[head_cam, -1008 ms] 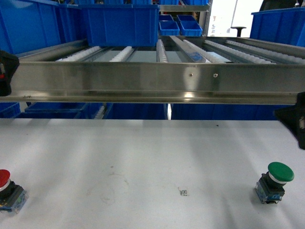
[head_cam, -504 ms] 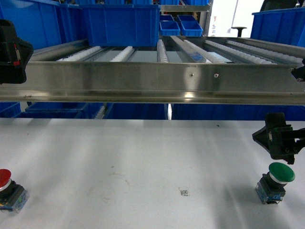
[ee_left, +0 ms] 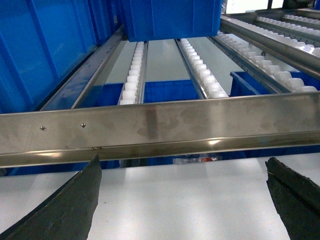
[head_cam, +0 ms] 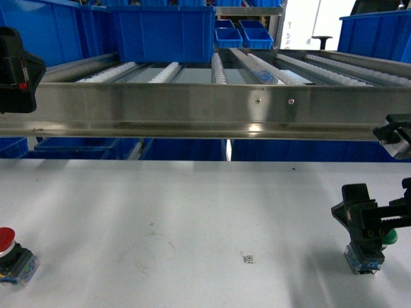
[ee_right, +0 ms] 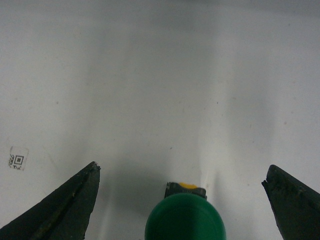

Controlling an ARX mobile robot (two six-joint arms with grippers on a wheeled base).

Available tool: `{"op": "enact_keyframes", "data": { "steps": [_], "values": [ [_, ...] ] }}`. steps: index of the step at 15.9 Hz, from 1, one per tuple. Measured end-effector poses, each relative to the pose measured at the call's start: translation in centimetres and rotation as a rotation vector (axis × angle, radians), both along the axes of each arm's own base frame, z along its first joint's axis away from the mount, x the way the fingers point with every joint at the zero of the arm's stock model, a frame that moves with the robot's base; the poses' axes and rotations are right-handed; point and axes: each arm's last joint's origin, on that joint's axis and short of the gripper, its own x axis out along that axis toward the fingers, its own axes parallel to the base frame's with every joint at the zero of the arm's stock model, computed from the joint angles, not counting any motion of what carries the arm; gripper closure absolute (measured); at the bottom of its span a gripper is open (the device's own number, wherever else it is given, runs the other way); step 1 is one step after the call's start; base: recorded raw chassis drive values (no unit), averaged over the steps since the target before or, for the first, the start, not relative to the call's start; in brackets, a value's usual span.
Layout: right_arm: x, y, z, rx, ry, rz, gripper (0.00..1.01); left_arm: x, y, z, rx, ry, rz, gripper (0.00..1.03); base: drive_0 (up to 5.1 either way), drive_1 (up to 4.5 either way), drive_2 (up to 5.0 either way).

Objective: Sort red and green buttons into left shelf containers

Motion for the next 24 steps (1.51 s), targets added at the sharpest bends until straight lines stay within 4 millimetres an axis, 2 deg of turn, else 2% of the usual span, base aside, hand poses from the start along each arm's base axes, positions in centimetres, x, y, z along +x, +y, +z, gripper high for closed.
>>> {"op": "enact_keyframes", "data": {
  "steps": [6,13,14,20,24],
  "values": [
    [-1.3,-0.2,-3.1,-0.028,0.065,-0.018,0.03,0.0,0.0,0.0,0.0,0.0,0.0,0.05,0.0,0.0,0.0],
    [-0.9,-0.4,-5.2,-0.04,0.098,-0.04,0.03,0.0,0.0,0.0,0.0,0.0,0.0,0.05,0.0,0.0,0.0],
    [-0.8,-0.5,-5.2,-0.031,0.098,-0.052,0.07,0.0,0.0,0.0,0.0,0.0,0.0,0.05,0.0,0.0,0.0],
    [-1.0,-0.3,-5.6,-0.028,0.095,-0.052,0.73,0.0,0.0,0.0,0.0,0.0,0.0,0.05,0.0,0.0,0.0],
    [-1.7,-0.4,-5.5,-0.04,0.083,-0.063,0.74,0.0,0.0,0.0,0.0,0.0,0.0,0.05,0.0,0.0,0.0]
  ]
}}
